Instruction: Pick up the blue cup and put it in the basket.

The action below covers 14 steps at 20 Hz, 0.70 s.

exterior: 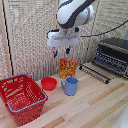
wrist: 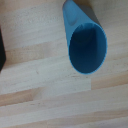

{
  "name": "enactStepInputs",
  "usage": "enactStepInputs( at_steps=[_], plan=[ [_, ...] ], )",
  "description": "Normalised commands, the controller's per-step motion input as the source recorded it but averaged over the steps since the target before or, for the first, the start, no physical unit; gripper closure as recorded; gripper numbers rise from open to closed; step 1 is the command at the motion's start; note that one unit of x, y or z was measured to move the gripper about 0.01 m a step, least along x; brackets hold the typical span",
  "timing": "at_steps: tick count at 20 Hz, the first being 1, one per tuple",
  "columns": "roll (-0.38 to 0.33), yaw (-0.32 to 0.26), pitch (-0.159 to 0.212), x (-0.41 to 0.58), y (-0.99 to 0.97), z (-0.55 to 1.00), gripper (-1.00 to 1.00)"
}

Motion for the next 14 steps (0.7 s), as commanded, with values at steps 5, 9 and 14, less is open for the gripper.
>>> enactStepInputs(
  at_steps=[5, 9, 14],
  plan=[
    [0.091, -0.005, -0.027, -0.19, -0.98, -0.08, -1.0],
    [0.119, 0.0, -0.041, -0.241, -0.94, 0.0, -1.0],
    [0.043, 0.003, -0.047, -0.455, -0.35, -0.26, -1.0]
  ],
)
